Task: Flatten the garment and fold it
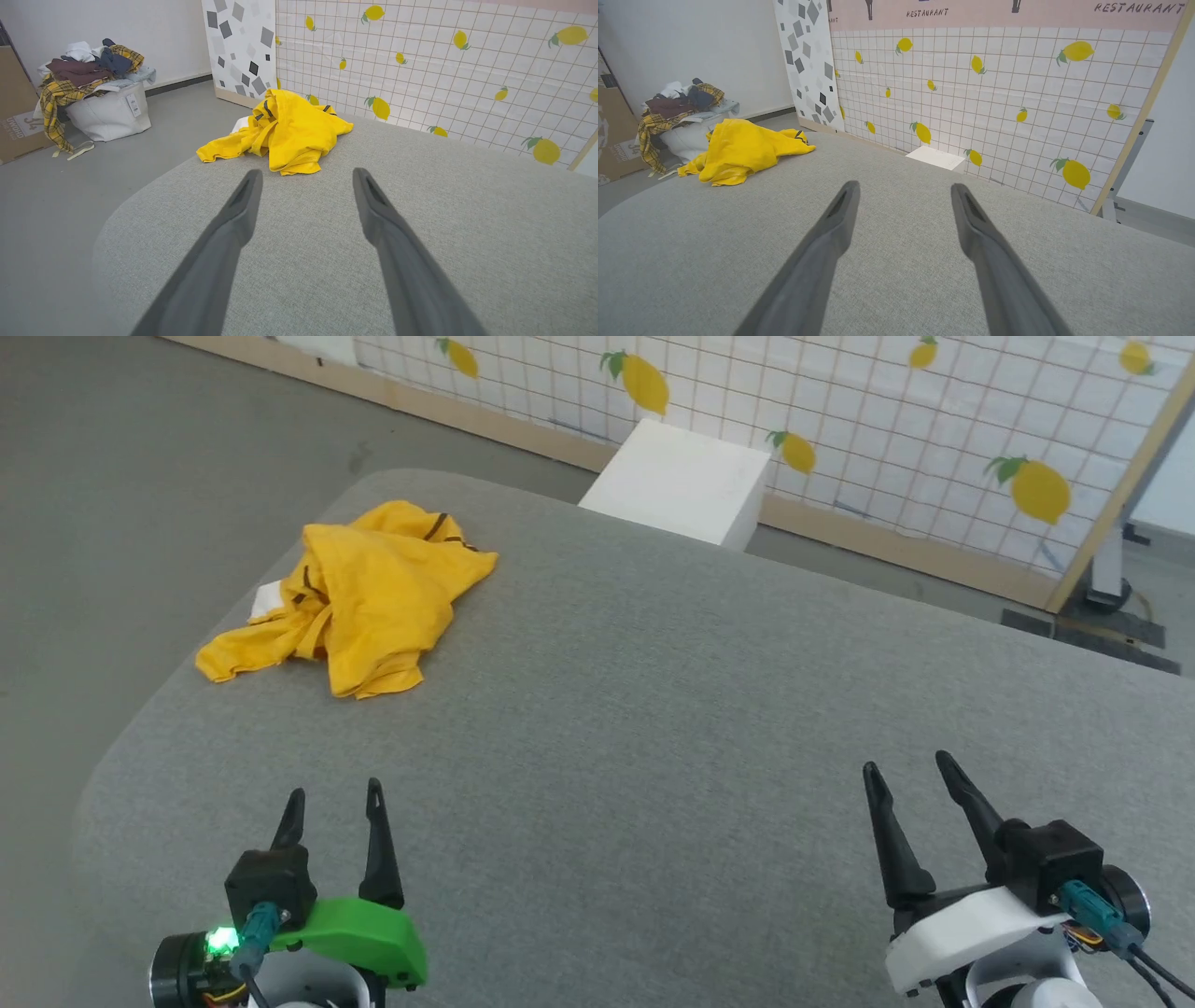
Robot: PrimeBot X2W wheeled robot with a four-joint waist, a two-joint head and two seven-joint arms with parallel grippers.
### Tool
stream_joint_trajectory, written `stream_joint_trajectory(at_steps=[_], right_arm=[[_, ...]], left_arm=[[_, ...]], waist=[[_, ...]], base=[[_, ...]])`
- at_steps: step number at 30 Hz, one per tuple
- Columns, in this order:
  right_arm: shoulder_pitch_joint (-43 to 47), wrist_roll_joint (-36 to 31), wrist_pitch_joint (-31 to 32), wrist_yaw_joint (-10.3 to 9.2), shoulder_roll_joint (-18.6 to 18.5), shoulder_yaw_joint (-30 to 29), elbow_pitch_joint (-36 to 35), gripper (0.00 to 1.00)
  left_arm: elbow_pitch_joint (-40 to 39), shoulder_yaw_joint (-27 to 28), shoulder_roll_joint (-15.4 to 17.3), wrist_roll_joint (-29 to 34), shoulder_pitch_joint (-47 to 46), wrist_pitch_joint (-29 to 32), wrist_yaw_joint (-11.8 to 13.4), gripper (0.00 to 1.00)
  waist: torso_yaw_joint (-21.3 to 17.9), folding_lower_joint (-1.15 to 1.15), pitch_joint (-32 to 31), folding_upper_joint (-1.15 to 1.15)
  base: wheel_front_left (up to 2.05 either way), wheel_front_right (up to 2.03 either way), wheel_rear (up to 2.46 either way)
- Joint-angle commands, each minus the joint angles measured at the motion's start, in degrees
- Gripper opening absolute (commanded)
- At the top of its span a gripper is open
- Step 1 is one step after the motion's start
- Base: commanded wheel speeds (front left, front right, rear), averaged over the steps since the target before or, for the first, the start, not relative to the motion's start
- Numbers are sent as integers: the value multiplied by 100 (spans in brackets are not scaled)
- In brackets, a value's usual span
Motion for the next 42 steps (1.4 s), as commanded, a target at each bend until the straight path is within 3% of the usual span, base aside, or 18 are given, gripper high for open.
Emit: stream_joint_trajectory(at_steps=[1, 42], right_arm=[[-92, 63, -63, 25, -6, 32, 34, 100], [-119, 302, -523, 40, -9, 223, 235, 100]], left_arm=[[18, -29, 63, -43, 5, -57, 53, 100], [115, -422, 435, -623, 71, -506, 776, 100]], waist=[[110, 0, -12, 0], [1560, 0, -38, 0]], base=[[0, 0, 0], [-1, -1, -1]])
